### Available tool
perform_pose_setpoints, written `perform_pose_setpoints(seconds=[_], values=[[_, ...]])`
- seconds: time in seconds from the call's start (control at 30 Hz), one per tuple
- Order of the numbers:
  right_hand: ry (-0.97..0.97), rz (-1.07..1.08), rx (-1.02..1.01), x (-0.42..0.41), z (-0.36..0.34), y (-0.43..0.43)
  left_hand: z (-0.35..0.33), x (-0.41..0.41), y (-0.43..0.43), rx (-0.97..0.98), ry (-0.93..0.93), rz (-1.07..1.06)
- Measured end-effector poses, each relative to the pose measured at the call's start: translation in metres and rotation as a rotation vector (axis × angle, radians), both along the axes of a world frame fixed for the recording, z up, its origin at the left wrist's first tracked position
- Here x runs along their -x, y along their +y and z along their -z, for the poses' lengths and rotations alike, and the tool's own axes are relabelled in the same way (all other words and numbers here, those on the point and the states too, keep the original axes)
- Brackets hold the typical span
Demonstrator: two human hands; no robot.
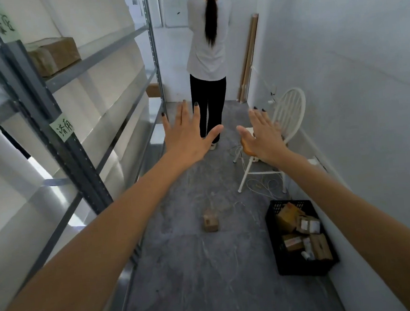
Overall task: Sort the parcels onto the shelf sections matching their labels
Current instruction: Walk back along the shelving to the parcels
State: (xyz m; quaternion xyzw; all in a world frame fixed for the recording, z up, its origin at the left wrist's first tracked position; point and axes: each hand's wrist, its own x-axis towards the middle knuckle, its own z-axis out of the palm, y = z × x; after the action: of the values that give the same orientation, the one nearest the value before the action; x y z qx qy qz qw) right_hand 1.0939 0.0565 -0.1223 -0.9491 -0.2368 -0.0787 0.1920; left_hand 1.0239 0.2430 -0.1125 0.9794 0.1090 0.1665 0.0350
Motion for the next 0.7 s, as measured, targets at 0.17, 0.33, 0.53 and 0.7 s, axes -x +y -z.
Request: perform_pose_setpoints(seconds=[0.17,0.33,0.53,0.7], values=[[0.051,-0.042,0.005,-0.029,0.019,0.015,0.019,-0.022,0.014,0.025,0.026,0.022],[0.116,-0.061,0.017,-0.075,0.037,0.030,0.035,-0.059,0.035,0.030,0.039,0.003],[0.139,-0.091,0.019,-0.138,0.047,0.041,0.046,-0.118,0.041,0.027,0.098,-0.050],[0.161,-0.112,0.039,-0.187,0.054,0.042,0.054,-0.163,0.033,0.007,0.131,-0.079]])
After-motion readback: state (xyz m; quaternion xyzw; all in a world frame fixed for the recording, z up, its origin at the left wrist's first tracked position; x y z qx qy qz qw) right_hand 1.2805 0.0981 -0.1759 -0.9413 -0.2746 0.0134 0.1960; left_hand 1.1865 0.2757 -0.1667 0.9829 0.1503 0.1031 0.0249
